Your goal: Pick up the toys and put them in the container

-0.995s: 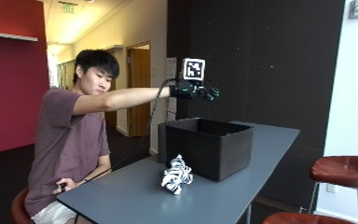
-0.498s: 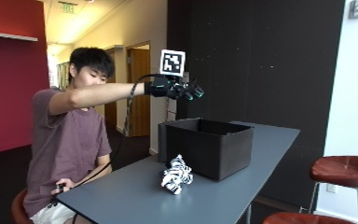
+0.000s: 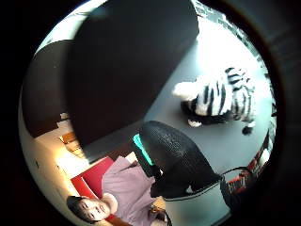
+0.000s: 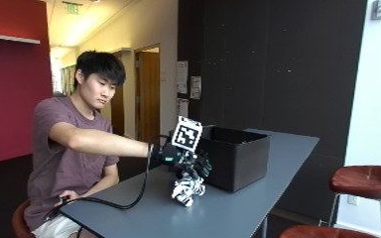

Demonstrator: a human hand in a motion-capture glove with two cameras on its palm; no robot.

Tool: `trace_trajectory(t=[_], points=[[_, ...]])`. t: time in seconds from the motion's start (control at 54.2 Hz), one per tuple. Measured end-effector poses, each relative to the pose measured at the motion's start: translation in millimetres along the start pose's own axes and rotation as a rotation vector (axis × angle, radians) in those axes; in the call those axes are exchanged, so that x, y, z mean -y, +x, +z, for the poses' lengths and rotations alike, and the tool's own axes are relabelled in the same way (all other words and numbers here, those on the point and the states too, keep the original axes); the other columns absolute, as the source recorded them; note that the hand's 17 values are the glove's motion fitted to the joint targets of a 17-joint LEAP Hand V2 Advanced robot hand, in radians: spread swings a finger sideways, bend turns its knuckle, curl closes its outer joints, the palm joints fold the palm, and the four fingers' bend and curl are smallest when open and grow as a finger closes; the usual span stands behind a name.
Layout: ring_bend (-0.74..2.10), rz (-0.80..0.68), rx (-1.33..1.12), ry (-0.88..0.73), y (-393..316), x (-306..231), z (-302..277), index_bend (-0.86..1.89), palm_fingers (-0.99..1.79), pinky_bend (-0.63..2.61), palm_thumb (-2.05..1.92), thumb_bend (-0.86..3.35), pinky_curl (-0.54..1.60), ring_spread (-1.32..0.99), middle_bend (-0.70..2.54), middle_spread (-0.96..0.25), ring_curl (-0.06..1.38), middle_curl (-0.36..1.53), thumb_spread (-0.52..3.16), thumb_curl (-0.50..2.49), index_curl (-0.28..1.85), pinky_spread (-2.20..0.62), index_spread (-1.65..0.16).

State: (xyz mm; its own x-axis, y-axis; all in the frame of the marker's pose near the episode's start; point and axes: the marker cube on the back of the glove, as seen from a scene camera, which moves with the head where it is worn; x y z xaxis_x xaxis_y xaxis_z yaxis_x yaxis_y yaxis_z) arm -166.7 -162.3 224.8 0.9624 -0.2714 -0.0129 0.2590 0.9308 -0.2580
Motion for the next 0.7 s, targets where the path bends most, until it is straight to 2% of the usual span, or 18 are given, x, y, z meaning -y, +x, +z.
trace_trajectory(t=[0.184, 0.258, 0.35, 0.442, 0.479, 0.498, 0.59, 0.701], points=[[0.29, -0.106, 0.005, -0.107, -8.6, 8.2, 80.5, 0.10, -0.15, 0.93, -0.07, -0.06, 0.38, 0.02, 0.11, 0.01, 0.36, 0.26, 1.14, 0.20, 0.17, 0.06, -0.24], [0.32, -0.090, 0.027, -0.065, -5.2, 13.1, 98.4, 0.12, -0.09, 0.97, -0.06, -0.05, 0.39, 0.03, 0.13, -0.01, 0.36, 0.25, 1.12, 0.21, 0.17, 0.07, -0.26], [0.44, -0.048, 0.001, 0.070, -4.9, 22.0, 108.8, 0.15, 0.19, 0.91, 0.03, 0.00, 0.36, -0.01, 0.29, -0.04, 0.38, 0.29, 1.15, 0.24, 0.19, 0.04, -0.28], [0.65, -0.034, -0.098, 0.146, 6.2, 32.3, 111.7, 0.14, 0.49, 0.79, 0.14, 0.05, 0.31, -0.16, 0.50, -0.12, 0.42, 0.37, 1.22, 0.28, 0.18, -0.07, -0.28], [0.68, -0.029, -0.057, 0.161, 2.0, 36.8, 111.1, 0.16, 0.50, 0.77, 0.17, 0.06, 0.32, -0.20, 0.53, -0.15, 0.44, 0.39, 1.24, 0.30, 0.19, -0.10, -0.28], [0.77, -0.027, -0.020, 0.167, -1.1, 39.0, 110.0, 0.17, 0.64, 0.76, 0.21, 0.09, 0.32, -0.23, 0.60, -0.16, 0.48, 0.42, 1.27, 0.31, 0.20, -0.13, -0.29], [0.95, -0.013, 0.067, 0.169, -5.0, 46.8, 102.0, 0.16, 0.79, 0.83, 0.42, 0.17, 0.35, -0.32, 0.63, -0.21, 0.53, 0.45, 1.21, 0.40, 0.20, -0.22, -0.29], [1.01, 0.000, 0.076, 0.071, -3.8, 45.7, 96.3, 0.25, 1.03, 0.89, 0.52, 0.18, 0.38, -0.36, 0.75, -0.23, 0.57, 0.51, 1.04, 0.49, 0.23, -0.28, -0.31]])
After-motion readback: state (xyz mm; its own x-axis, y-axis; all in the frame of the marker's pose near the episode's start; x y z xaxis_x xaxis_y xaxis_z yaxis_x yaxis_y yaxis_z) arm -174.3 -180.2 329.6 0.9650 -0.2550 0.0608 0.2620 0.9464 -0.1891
